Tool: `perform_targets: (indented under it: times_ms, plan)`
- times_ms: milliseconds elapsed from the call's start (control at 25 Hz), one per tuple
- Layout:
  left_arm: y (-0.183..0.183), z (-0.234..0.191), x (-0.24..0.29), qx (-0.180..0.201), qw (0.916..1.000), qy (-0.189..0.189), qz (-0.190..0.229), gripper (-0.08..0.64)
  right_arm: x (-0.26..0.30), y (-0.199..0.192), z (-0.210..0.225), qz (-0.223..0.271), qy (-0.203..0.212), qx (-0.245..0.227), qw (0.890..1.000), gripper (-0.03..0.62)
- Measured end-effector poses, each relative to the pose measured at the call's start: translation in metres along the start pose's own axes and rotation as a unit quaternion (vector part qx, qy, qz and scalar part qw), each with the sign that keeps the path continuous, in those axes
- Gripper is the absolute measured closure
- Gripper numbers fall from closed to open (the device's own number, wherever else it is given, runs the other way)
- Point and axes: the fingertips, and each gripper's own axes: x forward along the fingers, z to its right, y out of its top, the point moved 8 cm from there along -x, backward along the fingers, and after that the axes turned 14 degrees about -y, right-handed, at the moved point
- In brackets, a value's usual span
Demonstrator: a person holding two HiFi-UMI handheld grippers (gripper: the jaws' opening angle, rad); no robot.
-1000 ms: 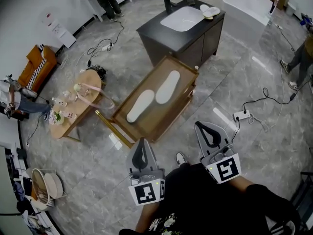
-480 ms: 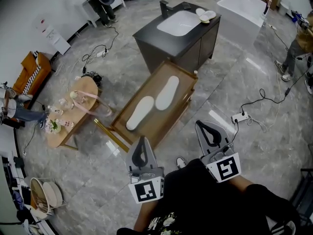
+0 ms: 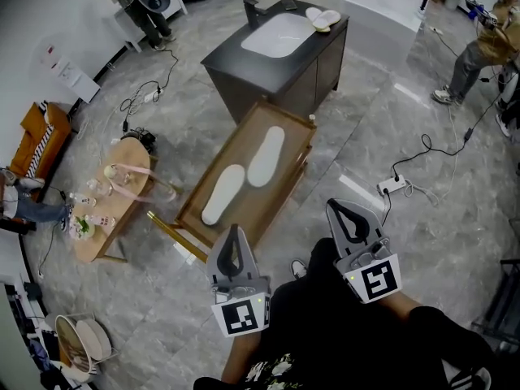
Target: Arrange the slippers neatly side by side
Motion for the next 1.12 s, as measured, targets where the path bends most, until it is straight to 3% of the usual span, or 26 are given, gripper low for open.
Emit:
perform_targets:
  times_ms: [160,480,640,1120]
  plan:
    - [-0.004,0.004,0.012,-0.005,0.9999,-0.007,-0.009,0.558,0.004,-0.004,0.014,0.019,-0.007,0.001,1.0,0.594]
    - [-0.005,-0.011,0.031,-0.009,0.9992,0.024,-0.029,0.558,0.043,-0.019,0.025,-0.023,0.008,-0.001,1.0,0.594]
    - [-0.005,-0.02,0.044,-0.005,0.9988,0.038,-0.03,0.558,0.064,-0.023,0.03,-0.016,0.021,-0.008,1.0,0.594]
    - [-0.009,-0.056,0.087,-0.014,0.9946,0.1,-0.025,0.558,0.154,-0.034,0.025,-0.002,0.108,0.001,0.994,0.594]
